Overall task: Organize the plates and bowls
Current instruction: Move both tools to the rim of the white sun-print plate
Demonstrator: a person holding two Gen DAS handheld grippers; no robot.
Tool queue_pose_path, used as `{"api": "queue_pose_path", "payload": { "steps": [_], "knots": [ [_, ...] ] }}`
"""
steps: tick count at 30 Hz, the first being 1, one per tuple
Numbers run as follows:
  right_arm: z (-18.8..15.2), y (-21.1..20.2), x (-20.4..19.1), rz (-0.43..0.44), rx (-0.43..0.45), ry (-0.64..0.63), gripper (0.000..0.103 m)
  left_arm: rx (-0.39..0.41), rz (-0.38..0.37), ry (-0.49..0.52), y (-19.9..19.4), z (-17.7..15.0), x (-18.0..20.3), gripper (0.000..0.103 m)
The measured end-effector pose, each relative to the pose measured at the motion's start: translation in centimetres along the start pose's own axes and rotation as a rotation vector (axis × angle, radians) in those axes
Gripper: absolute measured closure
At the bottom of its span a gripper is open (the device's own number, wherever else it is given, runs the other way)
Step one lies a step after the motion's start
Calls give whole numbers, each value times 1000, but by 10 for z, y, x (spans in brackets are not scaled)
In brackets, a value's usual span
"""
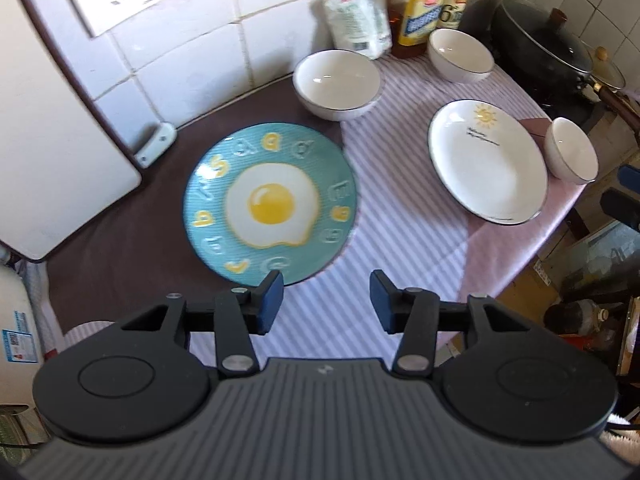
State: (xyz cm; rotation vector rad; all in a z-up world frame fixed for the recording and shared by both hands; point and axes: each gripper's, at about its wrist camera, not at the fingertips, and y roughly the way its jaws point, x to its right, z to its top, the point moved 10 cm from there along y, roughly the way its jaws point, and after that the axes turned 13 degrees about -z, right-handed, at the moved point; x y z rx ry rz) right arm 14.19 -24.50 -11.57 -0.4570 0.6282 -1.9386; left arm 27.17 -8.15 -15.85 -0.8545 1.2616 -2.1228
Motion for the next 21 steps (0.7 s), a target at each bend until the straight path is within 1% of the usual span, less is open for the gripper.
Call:
{"api": "queue_pose_path", "payload": {
  "steps": [2,4,6,10,12,16,20,21],
  "knots": [
    [-3,0,16,6,-8,26,40,-2,-5,0,6,3,12,50],
    [-6,0,29,2,-9,43,33,-4,-12,-7,12,6,25,46],
    [-7,1,43,-11,-3,59,29,-17,-19,-25,20,9,36,39],
    [-10,5,67,5,-6,82,29,-23,-25,-24,33,16,57,31],
    [-14,10,77,14,2,82,29,-7,-19,-23,42,20,65,23],
    [-28,31,91,49,-4,84,29,24,-16,-62,64,24,71,23],
    [-48,60,103,90,-30,120,29,92,-5,-154,89,28,69,23],
    [-53,67,106,97,-43,143,29,108,-4,-161,94,29,69,23]
  ]
}}
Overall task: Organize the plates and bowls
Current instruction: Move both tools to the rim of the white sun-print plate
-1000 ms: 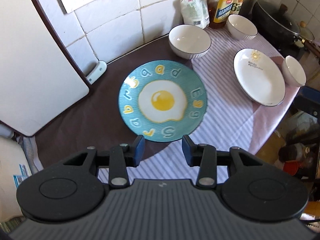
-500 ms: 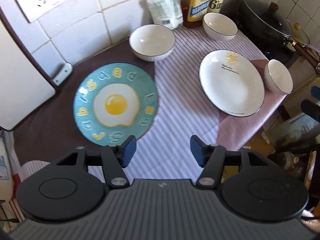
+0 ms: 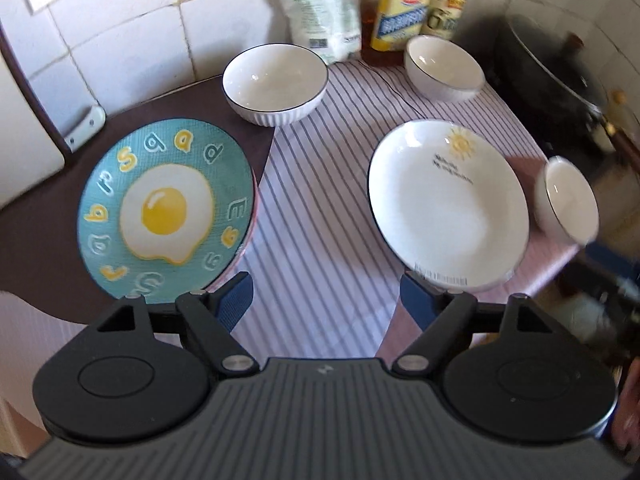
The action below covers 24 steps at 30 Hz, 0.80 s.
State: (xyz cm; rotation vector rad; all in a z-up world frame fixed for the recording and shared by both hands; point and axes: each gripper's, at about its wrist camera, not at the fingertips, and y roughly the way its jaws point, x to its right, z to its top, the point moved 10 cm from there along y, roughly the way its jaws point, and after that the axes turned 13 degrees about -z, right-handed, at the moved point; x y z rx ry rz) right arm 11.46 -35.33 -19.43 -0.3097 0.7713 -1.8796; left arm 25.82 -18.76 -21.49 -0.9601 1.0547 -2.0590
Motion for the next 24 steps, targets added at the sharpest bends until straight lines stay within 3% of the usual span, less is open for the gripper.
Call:
{"api": "queue_pose_path", "payload": {
  "steps": [4,8,11,13,17,19,20,21,22,24],
  "knots": [
    [-18,32,18,32,-61,131,29,47,-8,17,30,4,2,23],
    [-41,65,35,-2,-91,191,29,98,10,5,60,3,-1,23],
    [-48,84,39,11,-87,204,29,183,-12,-2,73,5,-1,23],
    [-51,94,36,17,-70,182,29,166,6,-9,85,3,-2,23],
    [-51,106,27,14,-36,104,30,151,-25,-17,101,4,4,23],
    [-50,109,26,-44,-7,63,31,127,-41,-4,109,5,9,29],
    [-49,111,29,-86,3,48,34,95,-33,-2,113,5,11,41],
    [-50,113,31,-108,-1,40,43,58,-11,2,117,5,11,51],
    [-50,114,32,-97,-15,46,53,35,0,7,120,6,13,53],
    [-51,118,34,-76,-45,91,60,36,-10,-12,121,9,15,69]
  ]
}}
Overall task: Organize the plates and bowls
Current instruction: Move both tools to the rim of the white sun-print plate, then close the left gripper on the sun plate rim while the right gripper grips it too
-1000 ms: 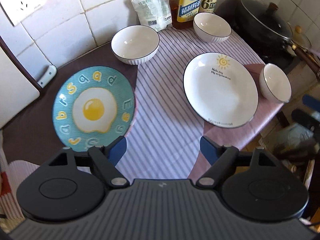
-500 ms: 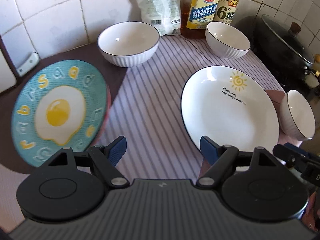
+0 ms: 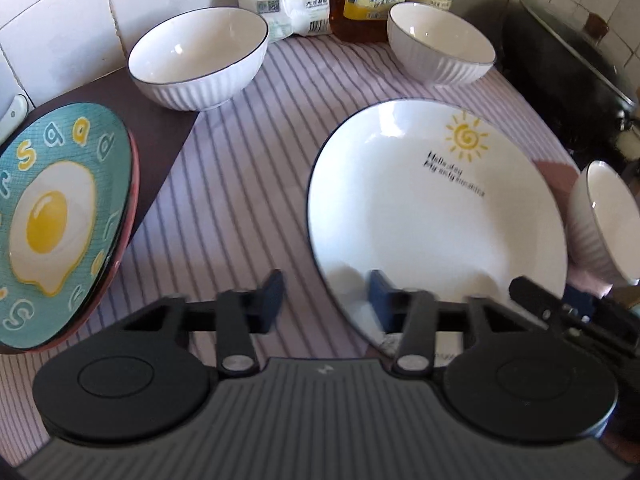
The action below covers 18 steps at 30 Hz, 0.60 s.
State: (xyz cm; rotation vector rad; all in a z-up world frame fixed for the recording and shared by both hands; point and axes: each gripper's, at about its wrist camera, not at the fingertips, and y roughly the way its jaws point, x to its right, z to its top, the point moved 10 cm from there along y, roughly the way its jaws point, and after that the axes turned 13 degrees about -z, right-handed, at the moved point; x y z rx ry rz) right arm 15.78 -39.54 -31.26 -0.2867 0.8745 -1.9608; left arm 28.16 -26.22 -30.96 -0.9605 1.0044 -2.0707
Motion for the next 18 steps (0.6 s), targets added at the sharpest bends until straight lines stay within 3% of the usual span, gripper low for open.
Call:
{"api": "queue_pose_path", "payload": {
  "steps": [1,3,6,10,18],
  "knots": [
    [0,0,1,-3,-1,9,68,-10,-9,-19,2,0,0,71],
    [1,2,0,-2,-9,9,73,-16,-41,-56,5,2,2,80],
    [2,4,5,9,-24,52,78,-12,-59,-70,5,1,1,82],
    [2,5,7,12,-36,80,77,-6,-106,-119,6,2,-4,85],
    [1,5,9,40,-14,78,78,2,-99,-180,15,12,-8,79]
  ]
}}
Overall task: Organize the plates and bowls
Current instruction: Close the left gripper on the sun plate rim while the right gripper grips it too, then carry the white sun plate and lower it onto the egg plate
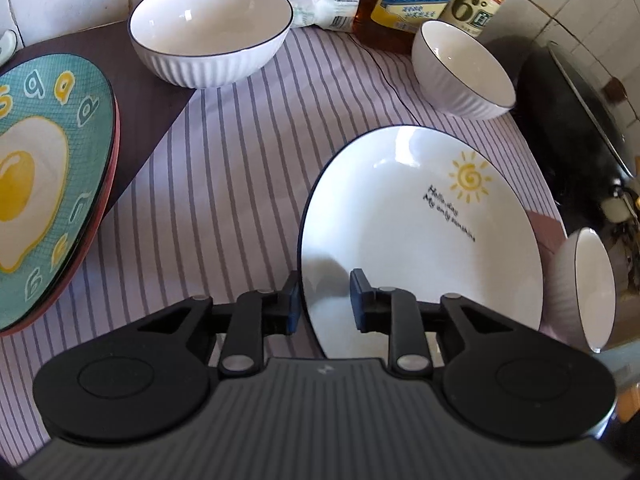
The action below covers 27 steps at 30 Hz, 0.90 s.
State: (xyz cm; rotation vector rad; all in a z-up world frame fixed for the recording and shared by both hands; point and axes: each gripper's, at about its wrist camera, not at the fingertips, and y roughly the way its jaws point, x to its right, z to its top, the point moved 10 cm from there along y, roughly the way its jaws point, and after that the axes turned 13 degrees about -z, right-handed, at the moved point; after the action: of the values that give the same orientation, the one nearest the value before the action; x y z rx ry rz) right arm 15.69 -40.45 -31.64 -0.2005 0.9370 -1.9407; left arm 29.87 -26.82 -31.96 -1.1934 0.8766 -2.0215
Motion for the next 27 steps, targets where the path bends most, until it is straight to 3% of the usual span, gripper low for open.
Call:
{"api": "queue_pose_path", "payload": {
  "steps": [3,9,20,25,27],
  "knots": [
    [0,0,-1,-2,10,4,74,-22,25,44,1,-1,3,79],
    [7,4,-3,-14,-75,-20,77,-41,69,69,-5,-2,11,81],
    [22,-24,-11,42,-76,-40,77,-36,50,129,-47,-6,22,81],
    [26,-43,-25,61,-66,-49,77,6,47,174,-81,-7,22,80],
    [31,-53,-35,85,-49,-68,77,21,27,144,-97,-6,19,80]
  ]
}}
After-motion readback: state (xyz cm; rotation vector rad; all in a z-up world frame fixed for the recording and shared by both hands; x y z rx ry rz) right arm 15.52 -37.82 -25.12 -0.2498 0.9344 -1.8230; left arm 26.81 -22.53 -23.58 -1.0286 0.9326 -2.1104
